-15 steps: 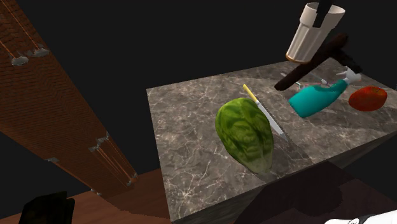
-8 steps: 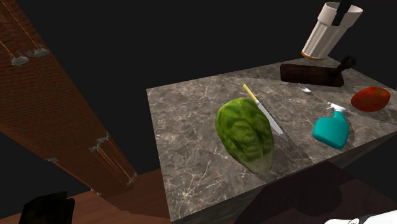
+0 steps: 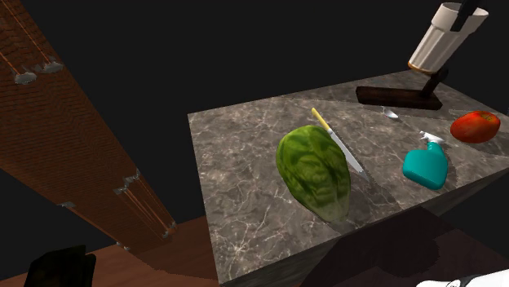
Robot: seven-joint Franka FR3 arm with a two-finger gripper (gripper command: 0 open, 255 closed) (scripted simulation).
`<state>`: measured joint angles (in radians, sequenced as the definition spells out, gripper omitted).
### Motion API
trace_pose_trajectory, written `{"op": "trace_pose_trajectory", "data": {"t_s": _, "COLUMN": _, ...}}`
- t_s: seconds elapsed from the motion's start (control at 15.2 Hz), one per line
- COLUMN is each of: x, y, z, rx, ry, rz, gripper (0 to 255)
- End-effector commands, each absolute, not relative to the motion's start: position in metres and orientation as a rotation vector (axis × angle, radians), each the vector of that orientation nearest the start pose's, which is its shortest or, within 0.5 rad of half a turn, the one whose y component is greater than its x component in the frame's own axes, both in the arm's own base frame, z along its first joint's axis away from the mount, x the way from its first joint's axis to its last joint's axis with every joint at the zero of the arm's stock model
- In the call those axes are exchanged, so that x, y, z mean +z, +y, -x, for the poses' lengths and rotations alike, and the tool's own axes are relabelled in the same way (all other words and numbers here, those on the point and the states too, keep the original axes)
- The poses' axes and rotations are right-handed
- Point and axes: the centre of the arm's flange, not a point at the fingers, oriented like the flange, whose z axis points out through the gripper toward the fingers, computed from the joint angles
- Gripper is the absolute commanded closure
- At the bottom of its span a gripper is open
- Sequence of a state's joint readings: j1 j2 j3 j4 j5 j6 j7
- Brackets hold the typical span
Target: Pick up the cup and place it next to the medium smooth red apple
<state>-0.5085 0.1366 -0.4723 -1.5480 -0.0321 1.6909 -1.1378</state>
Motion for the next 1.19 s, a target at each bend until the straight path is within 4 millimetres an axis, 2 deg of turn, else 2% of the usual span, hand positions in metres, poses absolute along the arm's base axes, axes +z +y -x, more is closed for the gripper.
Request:
{"op": "trace_pose_trajectory", "data": {"t_s": 0.0, "x": 0.574, "y": -0.514, "z": -0.334, "rx": 0.114, "ry": -0.267, "rz": 3.194, "gripper": 255}}
{"op": "trace_pose_trajectory", "data": {"t_s": 0.73, "x": 0.562, "y": -0.648, "z": -0.279, "rx": 0.114, "ry": -0.267, "rz": 3.194, "gripper": 255}}
{"op": "trace_pose_trajectory", "data": {"t_s": 0.79, "x": 0.561, "y": -0.667, "z": -0.272, "rx": 0.114, "ry": -0.267, "rz": 3.194, "gripper": 255}}
{"op": "trace_pose_trajectory", "data": {"t_s": 1.12, "x": 0.534, "y": -0.667, "z": -0.272, "rx": 0.114, "ry": -0.267, "rz": 3.194, "gripper": 255}}
